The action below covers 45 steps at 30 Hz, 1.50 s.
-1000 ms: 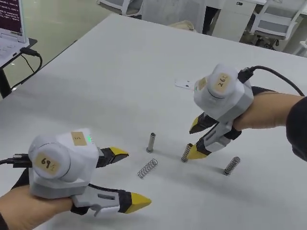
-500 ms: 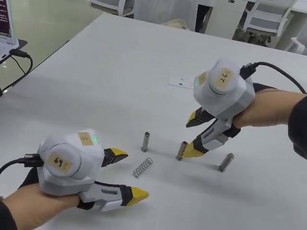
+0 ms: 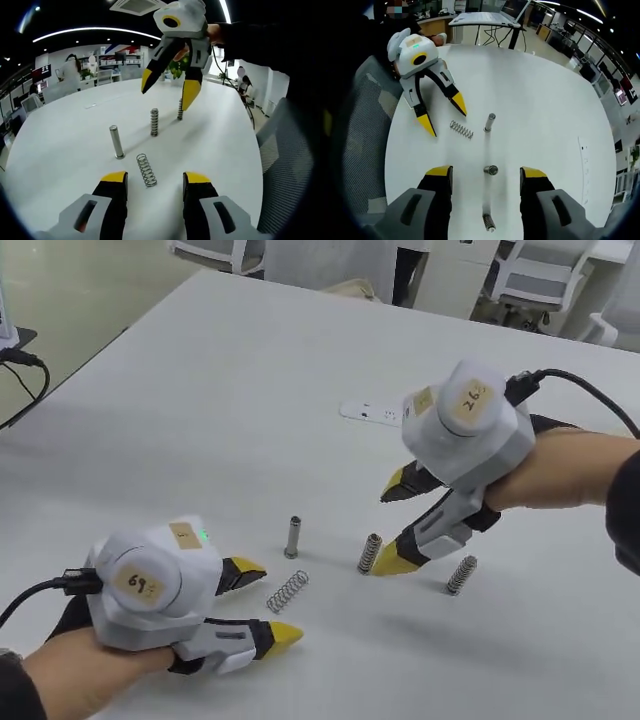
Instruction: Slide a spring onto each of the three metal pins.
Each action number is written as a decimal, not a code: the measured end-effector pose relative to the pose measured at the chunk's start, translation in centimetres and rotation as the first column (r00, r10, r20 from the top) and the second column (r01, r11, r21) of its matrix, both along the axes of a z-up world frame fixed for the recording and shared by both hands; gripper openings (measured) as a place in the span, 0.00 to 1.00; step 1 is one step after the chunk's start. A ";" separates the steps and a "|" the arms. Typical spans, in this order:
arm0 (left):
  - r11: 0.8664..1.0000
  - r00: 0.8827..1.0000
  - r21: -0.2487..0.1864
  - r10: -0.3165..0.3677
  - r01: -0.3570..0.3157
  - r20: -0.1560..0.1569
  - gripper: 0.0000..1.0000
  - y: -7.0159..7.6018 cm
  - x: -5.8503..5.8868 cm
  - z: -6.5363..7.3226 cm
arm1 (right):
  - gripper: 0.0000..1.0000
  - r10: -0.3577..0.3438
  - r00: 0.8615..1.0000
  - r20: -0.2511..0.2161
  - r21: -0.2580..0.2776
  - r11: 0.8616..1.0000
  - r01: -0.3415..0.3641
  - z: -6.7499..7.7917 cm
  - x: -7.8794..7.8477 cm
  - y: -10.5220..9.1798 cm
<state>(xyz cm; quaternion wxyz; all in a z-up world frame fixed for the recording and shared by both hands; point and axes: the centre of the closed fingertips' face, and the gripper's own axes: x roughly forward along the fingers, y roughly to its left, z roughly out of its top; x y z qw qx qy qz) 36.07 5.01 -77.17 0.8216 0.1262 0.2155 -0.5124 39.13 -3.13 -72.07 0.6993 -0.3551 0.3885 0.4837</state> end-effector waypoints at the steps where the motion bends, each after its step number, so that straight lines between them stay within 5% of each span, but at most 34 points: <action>1: 1.000 1.000 0.000 0.000 0.000 0.000 0.37 0.0 0.0 0.0 | 0.53 -0.001 1.000 0.000 0.001 1.000 0.001 0.0 0.0 0.0; 23: 0.999 1.000 0.043 -0.006 0.005 0.020 0.18 -0.3 0.7 -0.9 | 0.64 -0.081 0.996 0.042 0.144 0.987 0.074 0.8 -1.3 0.1; 45: 0.998 1.000 0.065 -0.015 0.014 0.019 0.10 -0.3 0.8 -1.5 | 0.63 -0.240 0.965 0.104 0.370 0.910 0.187 3.6 -3.5 -0.1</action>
